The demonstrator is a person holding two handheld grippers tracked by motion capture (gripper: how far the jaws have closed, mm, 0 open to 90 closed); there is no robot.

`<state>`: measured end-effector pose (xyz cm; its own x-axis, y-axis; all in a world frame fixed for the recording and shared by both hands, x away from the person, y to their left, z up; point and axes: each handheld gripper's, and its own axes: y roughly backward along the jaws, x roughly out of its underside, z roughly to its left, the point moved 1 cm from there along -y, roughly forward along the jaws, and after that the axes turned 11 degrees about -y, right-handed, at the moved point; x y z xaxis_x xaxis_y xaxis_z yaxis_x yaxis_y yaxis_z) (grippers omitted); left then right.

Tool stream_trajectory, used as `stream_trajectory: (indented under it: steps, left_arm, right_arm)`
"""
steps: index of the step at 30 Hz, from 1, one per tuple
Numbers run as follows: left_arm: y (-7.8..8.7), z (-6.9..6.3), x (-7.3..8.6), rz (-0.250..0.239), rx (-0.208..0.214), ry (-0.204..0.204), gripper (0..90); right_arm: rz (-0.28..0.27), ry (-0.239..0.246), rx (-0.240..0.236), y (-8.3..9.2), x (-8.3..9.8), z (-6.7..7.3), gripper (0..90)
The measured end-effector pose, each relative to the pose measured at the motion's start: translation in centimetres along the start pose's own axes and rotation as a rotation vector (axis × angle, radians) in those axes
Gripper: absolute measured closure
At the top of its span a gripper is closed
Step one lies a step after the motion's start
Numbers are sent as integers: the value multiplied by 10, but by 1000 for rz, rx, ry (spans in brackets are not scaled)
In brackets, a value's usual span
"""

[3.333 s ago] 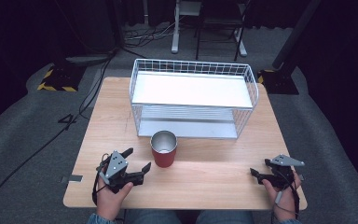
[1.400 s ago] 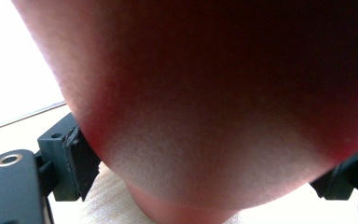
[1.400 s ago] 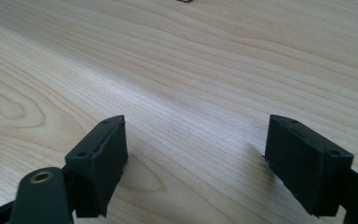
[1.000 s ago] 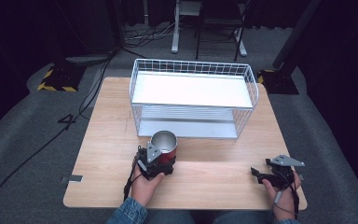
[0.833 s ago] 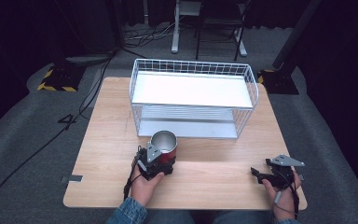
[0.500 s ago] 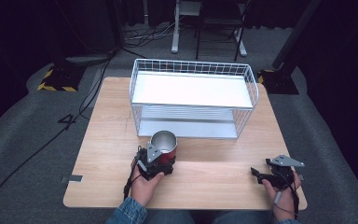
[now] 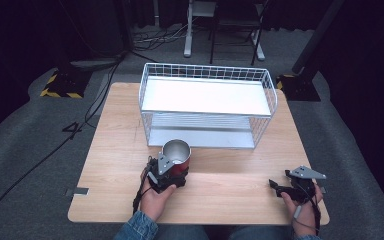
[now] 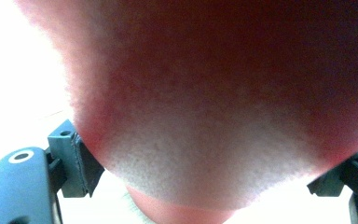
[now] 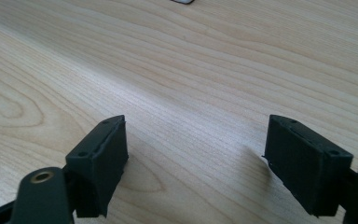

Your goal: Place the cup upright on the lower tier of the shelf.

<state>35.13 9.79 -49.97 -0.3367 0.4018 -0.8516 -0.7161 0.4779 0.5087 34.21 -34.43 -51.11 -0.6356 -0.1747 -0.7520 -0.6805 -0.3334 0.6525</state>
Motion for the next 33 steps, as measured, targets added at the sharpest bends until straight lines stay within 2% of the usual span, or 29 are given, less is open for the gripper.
stream_trajectory:
  steps: [2, 3, 6, 8, 9, 14, 22, 28, 30, 33]
  left_arm:
    - [1, 0, -2, 0, 0, -1, 165]
    - [3, -1, -6, -1, -5, -19, 165]
    - [5, -2, -11, -2, 0, -32, 165]
    - [5, -2, -12, -9, 0, -27, 165]
    - [6, -3, -16, -5, 10, -32, 165]
    - [6, -3, -24, 1, 31, -41, 165]
    - [7, 4, -47, -13, 33, -63, 165]
    - [3, 9, -56, -26, 59, -27, 165]
    - [2, 9, -57, -24, 59, -34, 165]
    - [-3, 11, -60, -32, 54, -16, 165]
  right_arm:
    - [0, -1, -1, 0, 0, 0, 216]
    - [0, -1, -2, 0, 0, 0, 217]
    - [3, -5, -6, 0, 0, -1, 217]
    - [5, -7, -8, 0, 0, -1, 217]
    - [17, -32, -24, -1, -1, -4, 214]
    - [20, -41, -25, -2, -2, -5, 211]
    - [21, -39, -25, -2, -2, -5, 211]
    - [21, -39, -25, -2, -2, -5, 211]
    - [21, -38, -25, -2, -2, -5, 211]
    - [21, -39, -25, -2, -2, -5, 211]
